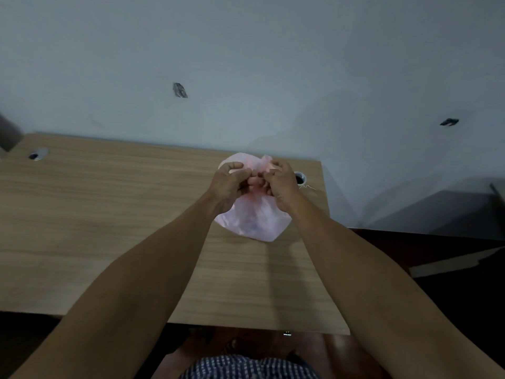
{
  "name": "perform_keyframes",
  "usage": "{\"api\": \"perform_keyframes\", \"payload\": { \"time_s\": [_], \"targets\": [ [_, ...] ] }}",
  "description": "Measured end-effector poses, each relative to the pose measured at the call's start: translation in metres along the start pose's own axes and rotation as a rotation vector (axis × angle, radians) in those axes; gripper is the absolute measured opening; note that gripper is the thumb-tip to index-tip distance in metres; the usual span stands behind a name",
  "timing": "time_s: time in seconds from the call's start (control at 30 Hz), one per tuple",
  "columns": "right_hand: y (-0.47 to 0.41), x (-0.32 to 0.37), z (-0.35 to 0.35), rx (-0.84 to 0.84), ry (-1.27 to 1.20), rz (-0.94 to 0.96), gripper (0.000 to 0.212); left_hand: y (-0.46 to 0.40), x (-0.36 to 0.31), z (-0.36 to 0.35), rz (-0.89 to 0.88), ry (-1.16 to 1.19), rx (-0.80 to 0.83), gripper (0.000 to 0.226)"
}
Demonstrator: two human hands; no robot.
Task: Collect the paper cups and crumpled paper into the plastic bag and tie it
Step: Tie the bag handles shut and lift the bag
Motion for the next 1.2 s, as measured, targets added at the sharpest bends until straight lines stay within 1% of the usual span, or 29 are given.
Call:
{"api": "perform_keyframes", "payload": {
  "time_s": [0.03, 0.07, 0.17, 0.3, 0.43, 0.5, 0.57, 0.63, 0.7, 0.8, 0.87, 0.9, 0.97, 1.07, 1.2],
  "targets": [
    [-0.001, -0.002, 0.002, 0.000, -0.009, -0.009, 0.026, 0.000, 0.001, -0.003, 0.013, -0.022, 0.059, 0.005],
    [-0.001, -0.003, 0.003, 0.016, -0.012, -0.018, 0.021, 0.001, 0.002, -0.005, 0.026, -0.038, 0.106, 0.010],
    [0.002, -0.006, 0.006, 0.048, -0.052, -0.057, 0.017, 0.002, 0.003, -0.010, 0.060, -0.073, 0.190, 0.018],
    [0.004, -0.009, 0.004, 0.056, -0.136, -0.096, 0.032, 0.004, -0.002, -0.017, 0.058, -0.194, 0.255, 0.015],
    [0.004, -0.010, 0.005, 0.063, -0.154, -0.105, 0.030, 0.004, 0.001, -0.015, 0.098, -0.188, 0.307, 0.022],
    [0.006, -0.008, 0.004, 0.087, -0.154, -0.096, 0.030, 0.004, 0.005, -0.011, 0.150, -0.164, 0.302, 0.022],
    [0.007, -0.006, 0.001, 0.136, -0.092, -0.065, 0.025, 0.001, 0.008, -0.006, 0.186, -0.111, 0.261, 0.024],
    [0.010, -0.001, -0.002, 0.207, -0.027, -0.025, 0.022, -0.002, 0.009, 0.000, 0.202, -0.043, 0.197, 0.016],
    [0.010, 0.001, -0.005, 0.270, -0.026, -0.034, 0.019, -0.004, 0.010, 0.005, 0.208, -0.021, 0.138, 0.011],
    [0.012, 0.001, -0.008, 0.364, -0.110, -0.087, 0.012, -0.004, 0.006, 0.012, 0.162, -0.089, 0.061, 0.010],
    [0.012, 0.000, -0.009, 0.381, -0.058, -0.066, 0.002, -0.004, 0.003, 0.015, 0.108, -0.173, 0.013, 0.024],
    [0.012, -0.001, -0.008, 0.350, -0.012, -0.045, 0.004, -0.003, 0.002, 0.016, 0.088, -0.205, -0.010, 0.030],
    [0.009, -0.001, -0.004, 0.270, 0.055, 0.009, 0.009, -0.002, 0.000, 0.017, 0.073, -0.235, -0.035, 0.024],
    [0.010, 0.004, -0.005, 0.221, 0.079, 0.083, 0.014, 0.003, -0.003, 0.012, 0.041, -0.327, 0.035, 0.030],
    [0.013, 0.009, -0.007, 0.161, 0.106, 0.132, 0.013, 0.007, -0.020, 0.002, -0.185, -0.624, 0.079, 0.032]
  ]
}}
Point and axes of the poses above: each hand's wrist, its own y-axis away from the middle knuckle, its own z-axis out of the back of the hand, x = y × z, the point moved 6 cm from there along -y, towards the middle knuckle, and after that the axes turned 7 degrees about -y, right-handed, at the moved point
